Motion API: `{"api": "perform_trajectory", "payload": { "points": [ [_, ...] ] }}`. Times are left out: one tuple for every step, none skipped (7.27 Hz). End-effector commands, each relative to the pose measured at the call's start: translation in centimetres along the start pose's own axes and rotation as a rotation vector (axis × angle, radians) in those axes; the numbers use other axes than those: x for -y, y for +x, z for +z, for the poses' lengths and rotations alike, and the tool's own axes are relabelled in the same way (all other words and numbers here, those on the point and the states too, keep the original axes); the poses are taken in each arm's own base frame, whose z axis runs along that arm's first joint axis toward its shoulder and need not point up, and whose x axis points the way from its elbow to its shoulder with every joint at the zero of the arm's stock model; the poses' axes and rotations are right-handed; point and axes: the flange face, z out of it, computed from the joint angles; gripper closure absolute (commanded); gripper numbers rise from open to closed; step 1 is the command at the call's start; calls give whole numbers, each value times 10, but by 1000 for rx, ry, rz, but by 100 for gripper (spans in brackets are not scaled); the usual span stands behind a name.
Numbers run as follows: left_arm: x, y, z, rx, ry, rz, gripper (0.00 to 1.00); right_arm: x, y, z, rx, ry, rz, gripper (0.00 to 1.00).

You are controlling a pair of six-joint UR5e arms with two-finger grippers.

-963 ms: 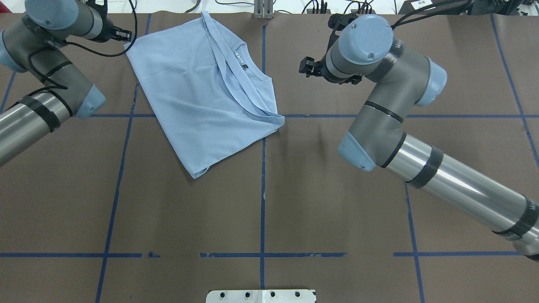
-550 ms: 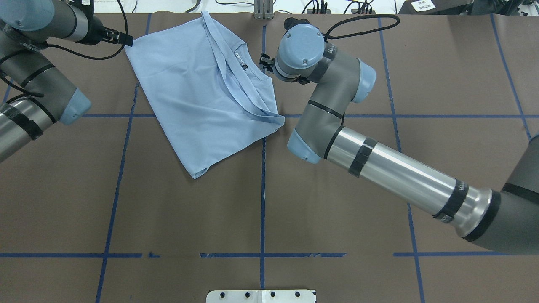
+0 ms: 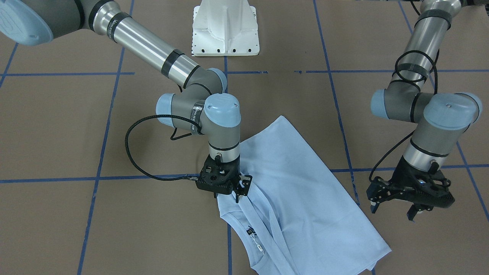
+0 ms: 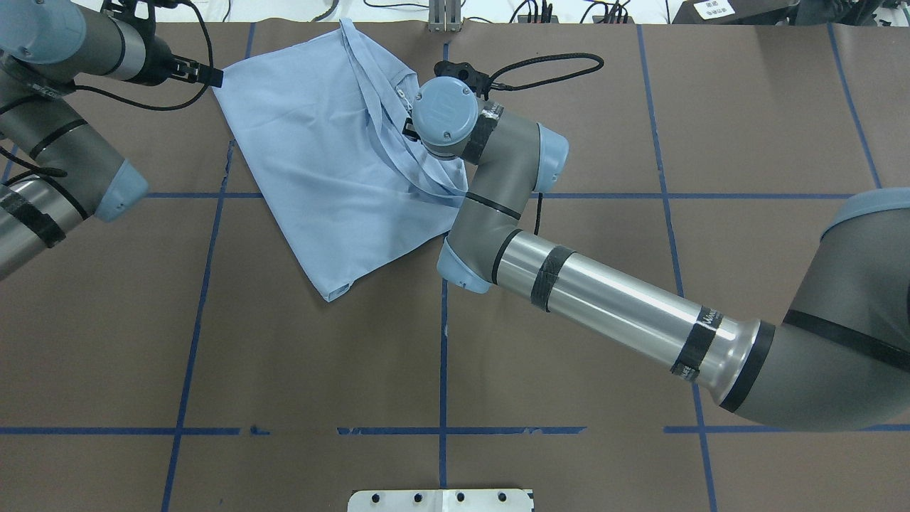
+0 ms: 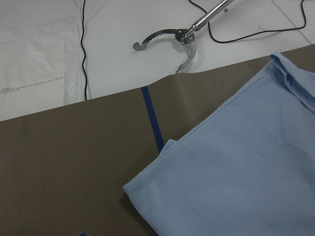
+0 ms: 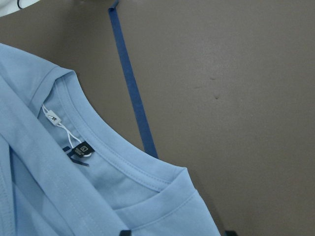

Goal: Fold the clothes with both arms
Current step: 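Reach the right gripper onto the shirt's collar edge while the left gripper holds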

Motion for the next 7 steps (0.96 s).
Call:
{"api": "perform_trajectory", "payload": {
  "points": [
    [-3, -1, 0, 0, -3, 0, 0, -4, 5, 11, -27, 11, -56, 33],
    [-3, 0, 1, -1, -3, 1, 0, -4, 7, 13, -30, 10, -63, 33],
    [-6, 1, 2, -1, -7, 2, 0, -3, 9, 15, -35, 12, -67, 33],
    [-5, 1, 2, -2, -6, 3, 0, -5, 9, 15, -34, 11, -68, 38],
    [-5, 1, 2, -2, -6, 3, 0, -5, 9, 15, -34, 11, -68, 47],
    [-6, 1, 2, -1, -7, 2, 0, -3, 8, 14, -32, 13, -65, 76],
    [-6, 1, 2, -1, -7, 2, 0, -3, 8, 14, -32, 13, -63, 97]
  ]
}}
